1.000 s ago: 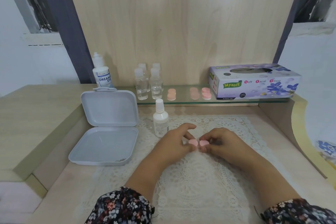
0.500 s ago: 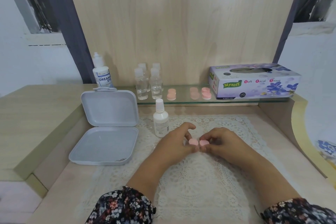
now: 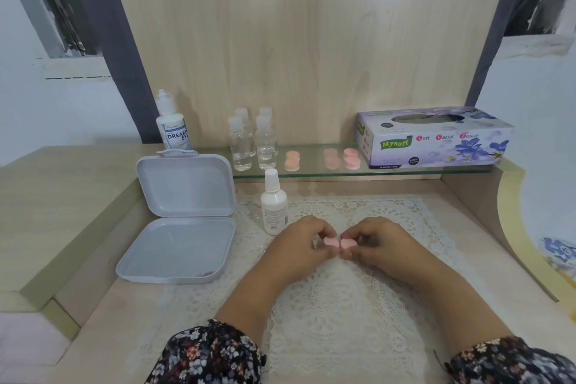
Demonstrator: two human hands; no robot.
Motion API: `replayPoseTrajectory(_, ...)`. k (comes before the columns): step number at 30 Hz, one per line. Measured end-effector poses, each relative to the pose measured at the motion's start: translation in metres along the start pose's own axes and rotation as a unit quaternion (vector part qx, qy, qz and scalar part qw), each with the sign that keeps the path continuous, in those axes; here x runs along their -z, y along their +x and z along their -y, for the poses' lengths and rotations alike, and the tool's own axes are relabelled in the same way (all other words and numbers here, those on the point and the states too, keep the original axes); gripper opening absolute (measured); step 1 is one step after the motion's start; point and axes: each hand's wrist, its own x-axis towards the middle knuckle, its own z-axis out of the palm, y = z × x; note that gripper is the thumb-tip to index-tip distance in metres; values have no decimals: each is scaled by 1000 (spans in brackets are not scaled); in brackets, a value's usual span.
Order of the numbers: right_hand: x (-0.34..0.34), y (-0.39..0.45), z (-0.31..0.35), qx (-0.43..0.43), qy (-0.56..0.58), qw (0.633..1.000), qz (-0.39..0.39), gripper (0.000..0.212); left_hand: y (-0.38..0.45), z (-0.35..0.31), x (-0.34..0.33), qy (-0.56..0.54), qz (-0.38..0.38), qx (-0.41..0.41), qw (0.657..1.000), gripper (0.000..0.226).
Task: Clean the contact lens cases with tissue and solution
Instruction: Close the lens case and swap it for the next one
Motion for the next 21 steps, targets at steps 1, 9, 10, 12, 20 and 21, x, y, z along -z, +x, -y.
replayPoseTrajectory(1,0,0,0,-1,1,1000,0,13,1,-1,0,1,-3,3,1000,16)
replayPoseTrajectory(9,1,0,1,-2,6,1000,2,15,-2,-1,3,-15,-5,3,1000,23)
replayPoseTrajectory(10,1,0,1,-1,8,1000,2,14,-3,-1,3,-18,1,-1,1000,24)
replayPoseTrajectory(12,1,-1,1,0,9,1000,2,13,-5,-1,3,-21,11,-8,1000,25)
replayPoseTrajectory(20,1,-1,1,-6,6,1000,3,12,-2,0,1,-24,6,-8,1000,34)
replayPoseTrajectory(21,1,-1,1,-4,3,1000,3,11,-2,-1,0,-19,7,-5,1000,36)
